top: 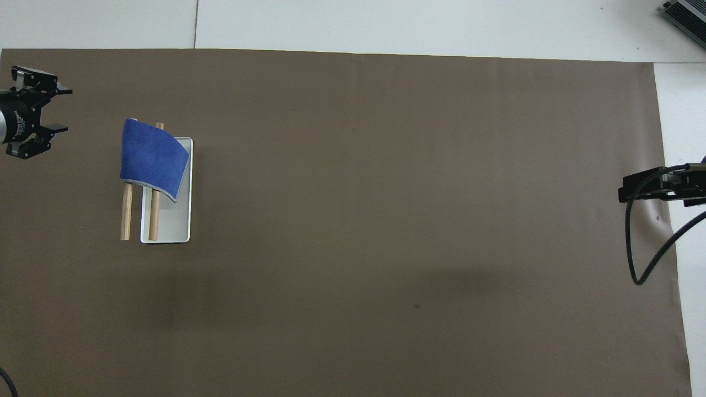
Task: Right arm passes towel to left arm to hang
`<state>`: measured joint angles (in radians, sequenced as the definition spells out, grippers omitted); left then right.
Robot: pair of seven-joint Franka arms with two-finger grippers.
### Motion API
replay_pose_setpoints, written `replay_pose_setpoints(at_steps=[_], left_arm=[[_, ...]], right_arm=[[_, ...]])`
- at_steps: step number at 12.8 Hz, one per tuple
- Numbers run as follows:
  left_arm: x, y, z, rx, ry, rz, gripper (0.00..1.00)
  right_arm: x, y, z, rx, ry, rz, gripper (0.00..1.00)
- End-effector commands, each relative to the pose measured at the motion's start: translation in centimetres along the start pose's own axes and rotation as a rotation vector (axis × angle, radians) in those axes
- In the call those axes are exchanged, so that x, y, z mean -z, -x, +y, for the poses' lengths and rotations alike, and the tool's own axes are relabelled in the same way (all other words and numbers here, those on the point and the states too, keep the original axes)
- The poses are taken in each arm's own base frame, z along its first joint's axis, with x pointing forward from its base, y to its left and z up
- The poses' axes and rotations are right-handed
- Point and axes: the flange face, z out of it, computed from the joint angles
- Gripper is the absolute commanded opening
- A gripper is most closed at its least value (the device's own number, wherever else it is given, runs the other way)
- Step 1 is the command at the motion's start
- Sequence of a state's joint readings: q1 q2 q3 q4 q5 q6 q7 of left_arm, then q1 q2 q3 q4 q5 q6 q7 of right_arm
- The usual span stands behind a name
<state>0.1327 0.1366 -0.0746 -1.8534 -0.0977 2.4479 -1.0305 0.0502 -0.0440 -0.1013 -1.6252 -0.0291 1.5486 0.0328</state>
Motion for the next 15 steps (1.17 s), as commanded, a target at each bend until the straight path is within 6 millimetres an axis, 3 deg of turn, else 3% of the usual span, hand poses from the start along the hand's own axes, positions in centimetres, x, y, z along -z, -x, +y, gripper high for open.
replay_pose_setpoints(at_steps=[1, 7, 10, 15], left_arm=[[1.4, 1.3, 2.0, -0.134, -0.053, -0.060, 0.71], [6.6, 3.6, 2.4, -0.435, -0.143, -0.170, 0.71], [9.8, 3.5, 2.5, -0.553, -0.153, -0.189, 0.74], [11.8, 4.7, 1.0, -0.776, -0.235, -0.314, 0.74]], right_arm=[[0.1, 0.4, -0.1, 0.012, 0.012, 0.004, 1.00], [0.4, -0.1, -0.6, -0.035, -0.039, 0.017, 1.00], [0.2, 0.0, -0.7, -0.034, -0.041, 0.012, 1.00], [0.3, 0.1, -0.6, -0.035, -0.041, 0.014, 1.00]])
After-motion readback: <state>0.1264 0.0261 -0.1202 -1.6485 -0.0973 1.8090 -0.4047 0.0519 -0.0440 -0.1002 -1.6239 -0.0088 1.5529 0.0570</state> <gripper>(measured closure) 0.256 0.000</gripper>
